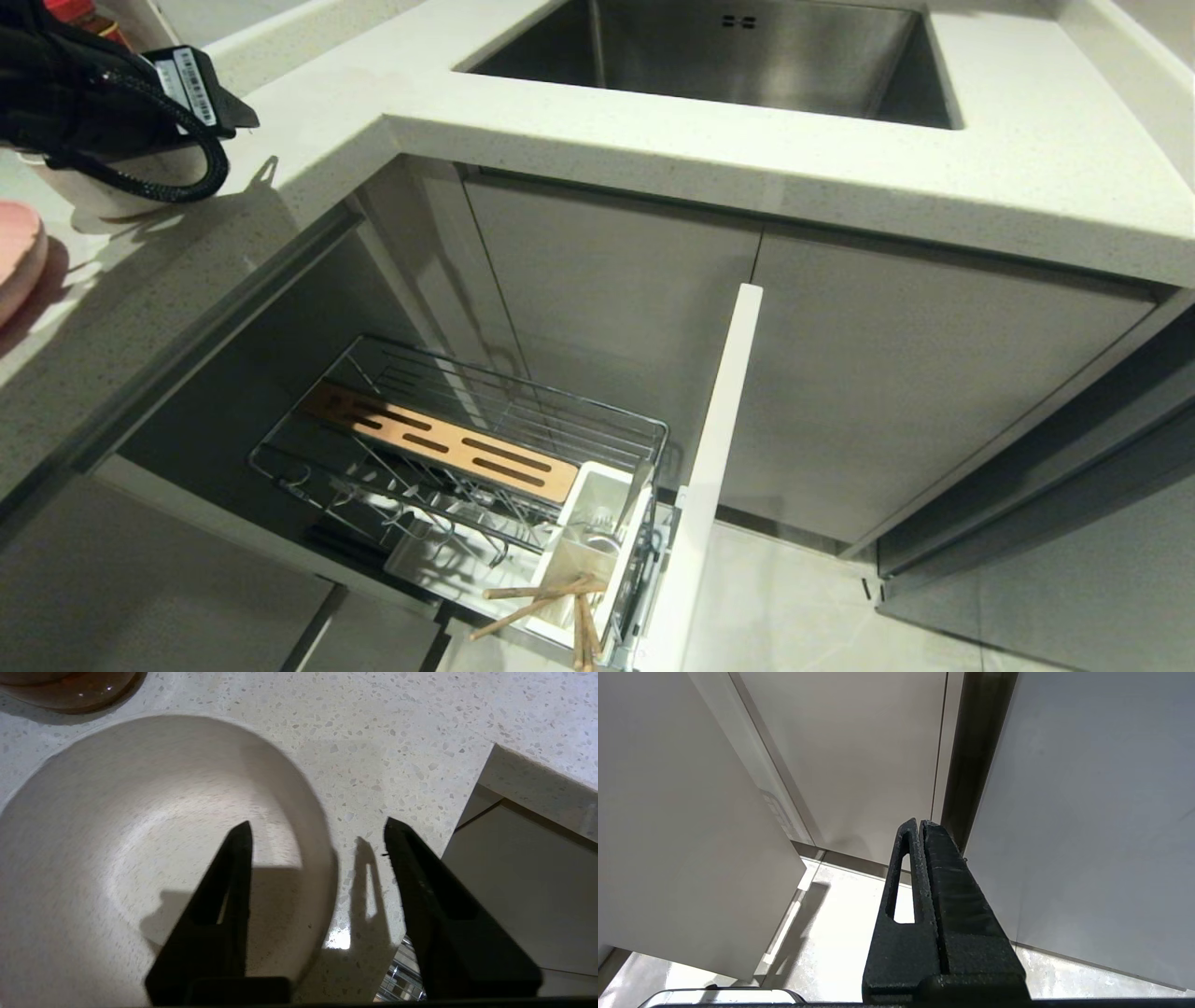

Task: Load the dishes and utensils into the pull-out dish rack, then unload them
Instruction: Pick up the bowl and place it in the cupboard

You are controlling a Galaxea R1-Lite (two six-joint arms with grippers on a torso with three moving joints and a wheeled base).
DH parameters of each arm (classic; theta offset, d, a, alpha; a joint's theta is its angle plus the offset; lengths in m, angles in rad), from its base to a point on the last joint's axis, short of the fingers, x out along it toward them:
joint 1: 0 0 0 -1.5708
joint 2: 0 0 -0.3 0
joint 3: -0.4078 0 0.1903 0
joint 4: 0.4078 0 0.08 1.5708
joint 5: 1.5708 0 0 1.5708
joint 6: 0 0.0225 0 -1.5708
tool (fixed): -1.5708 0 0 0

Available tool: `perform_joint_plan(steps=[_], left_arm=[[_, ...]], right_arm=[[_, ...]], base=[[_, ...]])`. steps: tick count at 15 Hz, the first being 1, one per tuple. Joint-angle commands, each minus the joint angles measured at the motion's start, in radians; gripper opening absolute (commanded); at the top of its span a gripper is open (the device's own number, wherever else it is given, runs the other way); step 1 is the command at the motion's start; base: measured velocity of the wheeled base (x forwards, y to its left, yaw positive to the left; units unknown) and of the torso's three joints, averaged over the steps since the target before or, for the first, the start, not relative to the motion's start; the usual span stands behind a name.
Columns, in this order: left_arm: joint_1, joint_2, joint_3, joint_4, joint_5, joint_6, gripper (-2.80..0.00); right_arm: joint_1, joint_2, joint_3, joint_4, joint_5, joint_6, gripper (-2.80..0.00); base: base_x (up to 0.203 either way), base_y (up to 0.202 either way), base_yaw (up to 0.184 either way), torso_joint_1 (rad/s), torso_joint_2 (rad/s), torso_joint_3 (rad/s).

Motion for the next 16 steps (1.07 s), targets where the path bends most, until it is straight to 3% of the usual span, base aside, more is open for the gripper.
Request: perform_joint_plan(steps=[1, 11, 16], left_arm=[[0.000, 0.001, 0.000, 0.003, 0.002, -0.001, -2.80], [-0.013, -0.119, 0.006, 0.001, 0.002, -0.025, -2.80], [-0.111, -0.229, 0.023, -0.063, 0.000, -0.095, -2.80]], right_arm=[[0.000, 0.001, 0.026, -0.001, 0.001, 0.000, -2.80], [0.000, 0.001, 0.026, -0.001, 0.000, 0.000, -2.80], [0.000, 0.001, 0.027, -0.001, 0.001, 0.000, -2.80]], base=[[0.000, 0.000, 0.000, 0.000, 0.00, 0.000], [0.000, 0.000, 0.000, 0.000, 0.00, 0.000], [0.000, 0.000, 0.000, 0.000, 0.00, 0.000]])
